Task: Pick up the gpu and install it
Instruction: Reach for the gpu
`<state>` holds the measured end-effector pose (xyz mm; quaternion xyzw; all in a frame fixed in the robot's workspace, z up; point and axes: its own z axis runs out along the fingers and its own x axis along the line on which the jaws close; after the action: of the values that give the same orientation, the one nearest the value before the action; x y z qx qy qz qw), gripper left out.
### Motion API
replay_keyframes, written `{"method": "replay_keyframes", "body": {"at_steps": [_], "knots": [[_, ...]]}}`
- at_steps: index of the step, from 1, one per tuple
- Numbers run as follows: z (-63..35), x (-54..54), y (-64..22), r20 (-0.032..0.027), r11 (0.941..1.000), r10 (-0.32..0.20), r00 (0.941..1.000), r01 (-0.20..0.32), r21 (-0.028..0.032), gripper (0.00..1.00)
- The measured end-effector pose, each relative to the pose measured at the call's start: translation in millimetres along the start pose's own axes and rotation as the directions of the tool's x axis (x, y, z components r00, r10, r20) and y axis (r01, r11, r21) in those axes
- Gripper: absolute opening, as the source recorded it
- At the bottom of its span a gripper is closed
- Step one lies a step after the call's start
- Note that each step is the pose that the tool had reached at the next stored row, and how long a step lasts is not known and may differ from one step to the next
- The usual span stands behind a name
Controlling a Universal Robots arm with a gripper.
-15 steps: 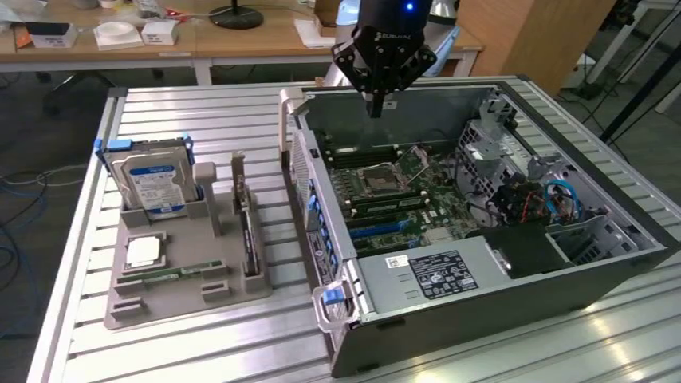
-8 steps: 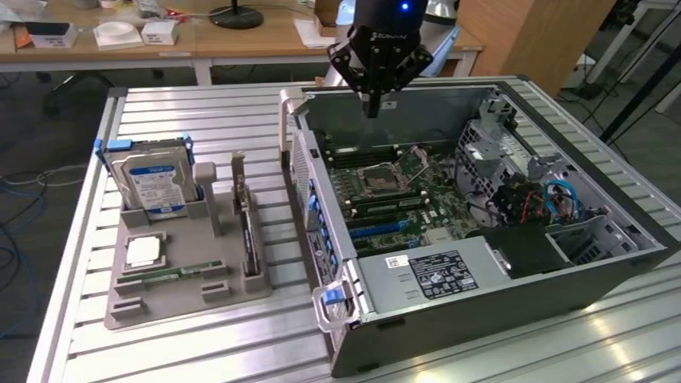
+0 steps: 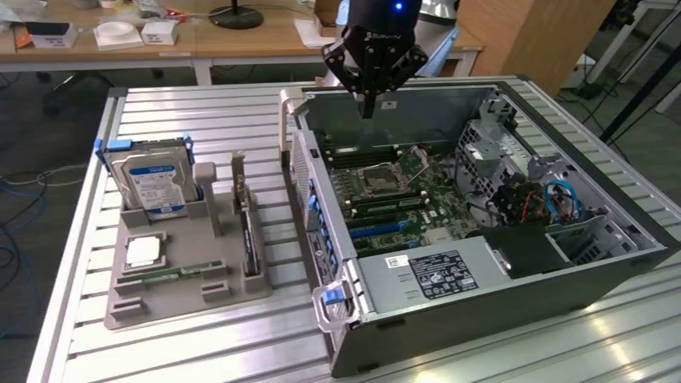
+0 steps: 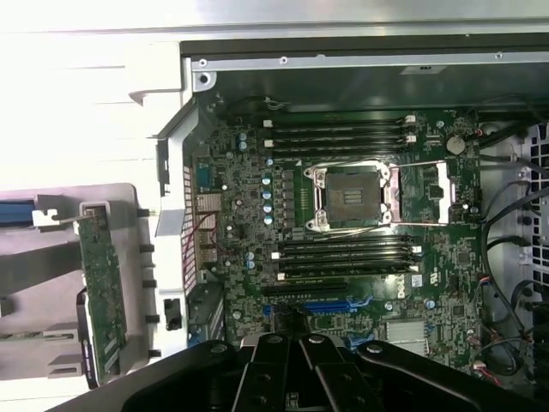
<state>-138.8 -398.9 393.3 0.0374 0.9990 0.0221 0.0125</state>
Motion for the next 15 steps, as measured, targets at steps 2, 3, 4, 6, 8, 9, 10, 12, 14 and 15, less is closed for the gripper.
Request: {"method": "replay_keyframes", "body": {"at_steps": [2, 3, 4, 6, 8, 9, 10, 12, 14, 15], "knots": [[-0.1, 2.1, -0.1, 0.0000, 1.0000, 0.000, 1.0000, 0.000, 0.0000, 0.11], [-0.1, 3.0, -0.2, -0.0001, 1.0000, 0.000, 1.0000, 0.000, 0.0000, 0.11], [-0.1, 3.8, -0.3, 0.0000, 1.0000, 0.000, 1.0000, 0.000, 0.0000, 0.11], [-0.2, 5.7, -0.4, -0.0001, 1.0000, 0.000, 1.0000, 0.000, 0.0000, 0.11], [-0.2, 7.9, -0.6, -0.0001, 1.0000, 0.000, 1.0000, 0.000, 0.0000, 0.11], [-0.3, 9.1, -0.7, -0.0001, 1.0000, 0.000, 1.0000, 0.000, 0.0000, 0.11], [-0.3, 10.2, -0.8, 0.0000, 1.0000, 0.000, 1.0000, 0.000, 0.0000, 0.11], [-0.4, 12.5, -0.9, -0.0001, 1.0000, 0.000, 1.0000, 0.000, 0.0000, 0.11], [-0.4, 14.7, -1.1, -0.0001, 1.0000, 0.000, 1.0000, 0.000, 0.0001, 0.11], [-0.4, 16.0, -1.2, -0.0001, 1.0000, 0.000, 1.0000, 0.000, 0.0000, 0.11]]}}
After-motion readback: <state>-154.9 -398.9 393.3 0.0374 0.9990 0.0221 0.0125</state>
